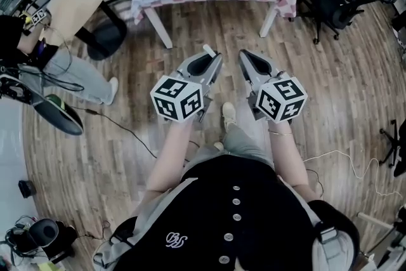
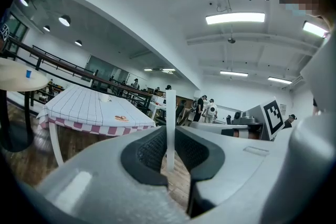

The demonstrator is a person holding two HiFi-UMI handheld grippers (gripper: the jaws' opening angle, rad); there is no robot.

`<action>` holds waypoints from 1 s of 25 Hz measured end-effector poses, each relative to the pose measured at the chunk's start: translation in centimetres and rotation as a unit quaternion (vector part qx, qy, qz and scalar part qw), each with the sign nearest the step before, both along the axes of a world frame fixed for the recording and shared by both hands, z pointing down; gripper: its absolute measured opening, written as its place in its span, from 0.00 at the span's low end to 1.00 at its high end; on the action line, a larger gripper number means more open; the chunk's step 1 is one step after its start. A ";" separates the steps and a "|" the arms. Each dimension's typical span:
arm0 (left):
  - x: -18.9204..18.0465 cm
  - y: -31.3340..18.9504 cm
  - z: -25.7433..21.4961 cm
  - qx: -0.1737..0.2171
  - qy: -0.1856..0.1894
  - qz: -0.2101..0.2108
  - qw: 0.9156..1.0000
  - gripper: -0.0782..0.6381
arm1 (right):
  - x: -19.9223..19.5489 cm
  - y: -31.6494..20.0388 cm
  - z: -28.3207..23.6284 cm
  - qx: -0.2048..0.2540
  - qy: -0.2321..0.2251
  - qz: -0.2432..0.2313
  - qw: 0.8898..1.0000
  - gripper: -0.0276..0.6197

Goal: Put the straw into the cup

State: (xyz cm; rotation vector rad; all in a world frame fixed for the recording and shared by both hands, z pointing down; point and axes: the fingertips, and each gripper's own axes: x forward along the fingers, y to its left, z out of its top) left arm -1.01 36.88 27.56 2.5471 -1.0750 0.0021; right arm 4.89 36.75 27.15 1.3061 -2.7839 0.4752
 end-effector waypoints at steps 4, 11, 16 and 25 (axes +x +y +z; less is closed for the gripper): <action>-0.3 -4.3 0.8 0.002 -0.003 -0.007 1.000 0.17 | -0.5 -4.2 1.2 -0.003 0.020 0.000 1.000 0.04; -0.9 -14.5 0.8 0.013 -0.009 -0.022 1.000 0.17 | -0.9 -14.8 1.5 0.001 0.020 -0.025 0.999 0.04; -0.6 -21.3 0.1 0.013 0.000 -0.054 0.998 0.17 | -1.4 -20.8 1.7 -0.013 0.031 -0.070 0.997 0.04; 1.8 -29.5 1.6 -0.005 0.002 -0.043 0.999 0.17 | 0.9 -29.4 3.8 -0.037 0.036 -0.075 0.996 0.04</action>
